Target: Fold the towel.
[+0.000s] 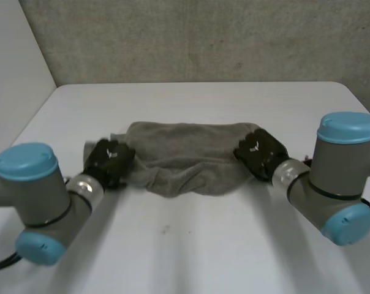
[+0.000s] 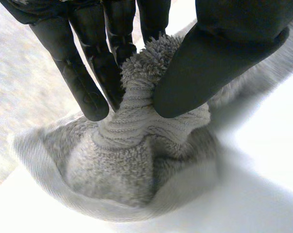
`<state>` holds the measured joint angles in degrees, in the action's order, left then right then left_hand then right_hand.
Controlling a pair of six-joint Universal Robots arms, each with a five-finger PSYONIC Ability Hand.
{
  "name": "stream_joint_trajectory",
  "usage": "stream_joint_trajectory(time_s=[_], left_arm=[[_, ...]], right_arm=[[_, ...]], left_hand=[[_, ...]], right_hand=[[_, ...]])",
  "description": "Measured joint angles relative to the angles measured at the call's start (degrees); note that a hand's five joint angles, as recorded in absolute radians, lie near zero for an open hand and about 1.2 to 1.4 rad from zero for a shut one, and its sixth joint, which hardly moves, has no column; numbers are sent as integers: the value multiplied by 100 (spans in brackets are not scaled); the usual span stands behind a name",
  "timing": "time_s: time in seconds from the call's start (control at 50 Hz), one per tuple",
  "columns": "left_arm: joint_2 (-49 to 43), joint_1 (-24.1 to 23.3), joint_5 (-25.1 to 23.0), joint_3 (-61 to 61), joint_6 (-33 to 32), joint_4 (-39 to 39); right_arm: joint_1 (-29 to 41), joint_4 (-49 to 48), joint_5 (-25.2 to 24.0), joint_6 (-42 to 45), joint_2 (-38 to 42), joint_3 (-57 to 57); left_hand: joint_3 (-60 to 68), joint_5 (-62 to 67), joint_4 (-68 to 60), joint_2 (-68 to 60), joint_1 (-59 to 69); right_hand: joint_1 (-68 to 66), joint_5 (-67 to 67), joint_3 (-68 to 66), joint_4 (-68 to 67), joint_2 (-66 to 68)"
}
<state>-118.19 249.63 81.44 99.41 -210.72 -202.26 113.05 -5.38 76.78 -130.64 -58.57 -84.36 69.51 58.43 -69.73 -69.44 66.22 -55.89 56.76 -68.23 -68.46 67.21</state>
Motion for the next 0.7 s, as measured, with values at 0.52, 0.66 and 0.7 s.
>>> stream_joint_trajectory(time_s=[0.52, 0.66, 0.7], left_arm=[[1770, 162, -7, 385, 433, 1979], [1547, 272, -35, -174, 1280, 1959], [1447, 293, -35, -280, 1364, 1964]], right_arm=[[-874, 797, -2, -1720, -1358, -991], [-1050, 611, -43, -2180, -1385, -995], [-1059, 610, -44, -2199, -1384, -997]], left_hand=[[-4722, -4618, 4764, 4724, -4381], [-4822, -4734, 4856, 4824, -4470], [-4822, -4734, 4855, 4824, -4470]], right_hand=[[3780, -4740, 4814, 4879, -4575], [3780, -4740, 4814, 4879, -4575], [3780, -4740, 4814, 4879, -4575]])
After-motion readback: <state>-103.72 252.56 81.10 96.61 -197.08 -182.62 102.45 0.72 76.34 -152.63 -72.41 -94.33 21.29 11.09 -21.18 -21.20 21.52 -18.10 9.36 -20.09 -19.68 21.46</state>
